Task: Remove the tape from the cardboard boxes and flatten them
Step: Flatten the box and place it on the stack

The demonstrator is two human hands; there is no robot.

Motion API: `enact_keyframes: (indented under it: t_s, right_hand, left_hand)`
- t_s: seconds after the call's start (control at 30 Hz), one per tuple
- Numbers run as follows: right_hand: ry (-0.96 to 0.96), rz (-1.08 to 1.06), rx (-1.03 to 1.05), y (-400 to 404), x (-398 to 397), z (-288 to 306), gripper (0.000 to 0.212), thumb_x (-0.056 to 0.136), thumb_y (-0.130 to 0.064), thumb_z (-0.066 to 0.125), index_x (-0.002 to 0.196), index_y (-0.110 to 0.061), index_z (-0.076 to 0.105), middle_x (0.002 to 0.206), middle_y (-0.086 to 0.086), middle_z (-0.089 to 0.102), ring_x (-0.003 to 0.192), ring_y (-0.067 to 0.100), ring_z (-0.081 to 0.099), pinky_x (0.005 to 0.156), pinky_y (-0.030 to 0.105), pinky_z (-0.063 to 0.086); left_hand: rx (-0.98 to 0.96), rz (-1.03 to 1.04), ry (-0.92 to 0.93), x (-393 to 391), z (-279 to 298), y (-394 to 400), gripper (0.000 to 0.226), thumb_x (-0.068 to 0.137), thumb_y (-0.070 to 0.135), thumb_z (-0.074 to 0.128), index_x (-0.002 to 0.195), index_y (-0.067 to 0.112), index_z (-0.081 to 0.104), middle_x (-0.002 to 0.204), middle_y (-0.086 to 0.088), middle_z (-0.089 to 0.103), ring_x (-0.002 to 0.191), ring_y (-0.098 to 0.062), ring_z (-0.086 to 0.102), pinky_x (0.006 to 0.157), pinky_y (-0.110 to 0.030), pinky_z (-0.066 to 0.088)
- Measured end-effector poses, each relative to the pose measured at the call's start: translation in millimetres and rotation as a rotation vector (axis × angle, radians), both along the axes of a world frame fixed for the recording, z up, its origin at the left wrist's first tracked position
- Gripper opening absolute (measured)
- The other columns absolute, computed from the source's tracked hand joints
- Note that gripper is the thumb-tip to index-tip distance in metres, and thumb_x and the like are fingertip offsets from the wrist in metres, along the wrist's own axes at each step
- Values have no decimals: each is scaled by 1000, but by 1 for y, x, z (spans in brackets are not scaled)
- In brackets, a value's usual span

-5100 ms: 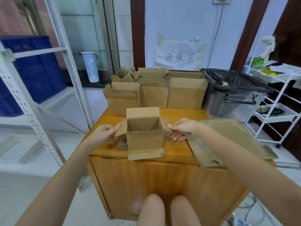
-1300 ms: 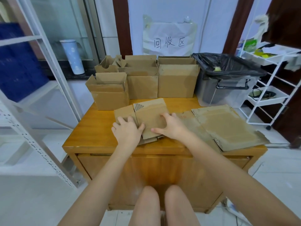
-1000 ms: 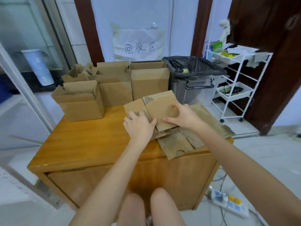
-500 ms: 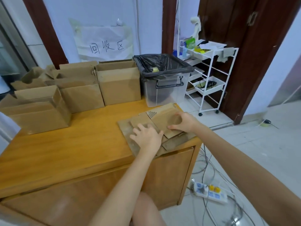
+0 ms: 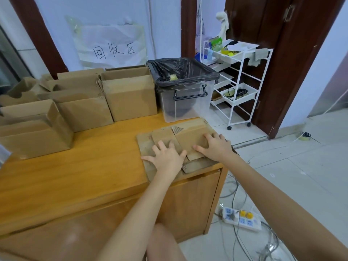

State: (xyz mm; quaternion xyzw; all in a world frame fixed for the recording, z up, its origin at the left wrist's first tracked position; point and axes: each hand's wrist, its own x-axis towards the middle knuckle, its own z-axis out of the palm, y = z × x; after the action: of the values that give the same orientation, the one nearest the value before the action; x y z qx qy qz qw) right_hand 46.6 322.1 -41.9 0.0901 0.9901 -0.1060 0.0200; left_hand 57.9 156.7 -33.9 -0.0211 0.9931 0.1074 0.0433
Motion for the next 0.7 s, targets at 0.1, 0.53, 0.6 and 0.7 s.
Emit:
enact_keyframes:
  t_s: [0.1,0.53,0.6,0.7]
  right_hand:
    - [15,-24,13,1,-1,-2,80,84,-75,36,142,-20,36,147,16,36,135,37,29,107,51,30]
    - [-25,-57,71,-1,-15,11,78,87,-74,31,141,-18,37,143,16,40,131,37,34,106,52,27]
    - [-25,-53,75,1,-17,16,74,88,-73,32,137,-18,42,143,14,41,133,35,33,108,56,22]
    - [14,-53,78,0,-17,24,70,90,-69,34,132,-14,46,141,14,41,132,34,34,108,55,24]
  left_hand:
    - [16,-46,24,-6,-1,0,64,92,62,34,146,29,32,147,-11,23,135,-34,19,103,-77,6]
    - [-22,-93,79,-29,-5,-3,61,95,62,19,148,34,28,151,-8,25,138,-32,22,109,-69,4]
    - [-11,-98,81,-29,-3,-2,60,96,61,17,149,34,27,152,-8,26,137,-33,23,111,-66,5]
    - [32,-113,127,-29,1,-8,58,98,58,16,149,33,27,153,-7,26,136,-33,25,113,-59,11]
